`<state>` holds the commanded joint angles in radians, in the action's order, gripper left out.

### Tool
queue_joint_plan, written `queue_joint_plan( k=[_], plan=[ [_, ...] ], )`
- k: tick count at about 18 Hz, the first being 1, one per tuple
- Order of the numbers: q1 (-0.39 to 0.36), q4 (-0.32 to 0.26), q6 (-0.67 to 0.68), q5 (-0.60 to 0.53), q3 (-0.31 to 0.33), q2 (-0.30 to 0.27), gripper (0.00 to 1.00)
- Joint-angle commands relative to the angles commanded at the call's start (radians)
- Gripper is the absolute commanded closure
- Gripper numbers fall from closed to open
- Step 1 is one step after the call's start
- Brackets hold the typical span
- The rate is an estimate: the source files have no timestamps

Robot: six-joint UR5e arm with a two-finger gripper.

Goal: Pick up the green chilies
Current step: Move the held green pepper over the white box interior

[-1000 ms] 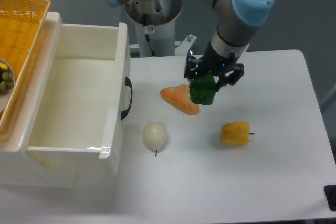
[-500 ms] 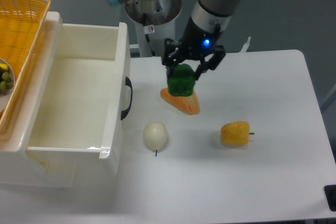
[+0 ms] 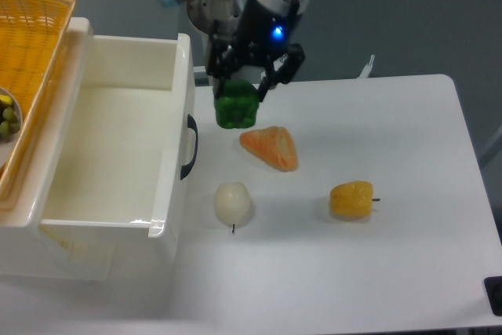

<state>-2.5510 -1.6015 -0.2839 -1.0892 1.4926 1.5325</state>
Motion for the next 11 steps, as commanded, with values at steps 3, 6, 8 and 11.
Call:
queue_joint_plan(
  k=[3,6,8,11],
  plan=[
    [0.018,0.0,0.012,0.014,0.002,-0.02,0.44],
    [0.041,0.002,0.023,0.014,0.0,-0.028,0.44],
    [0.045,0.0,0.025,0.014,0.003,-0.031,0.44],
    [0.064,0.002,0.043,0.011,0.009,-0.031,0.44]
  ],
)
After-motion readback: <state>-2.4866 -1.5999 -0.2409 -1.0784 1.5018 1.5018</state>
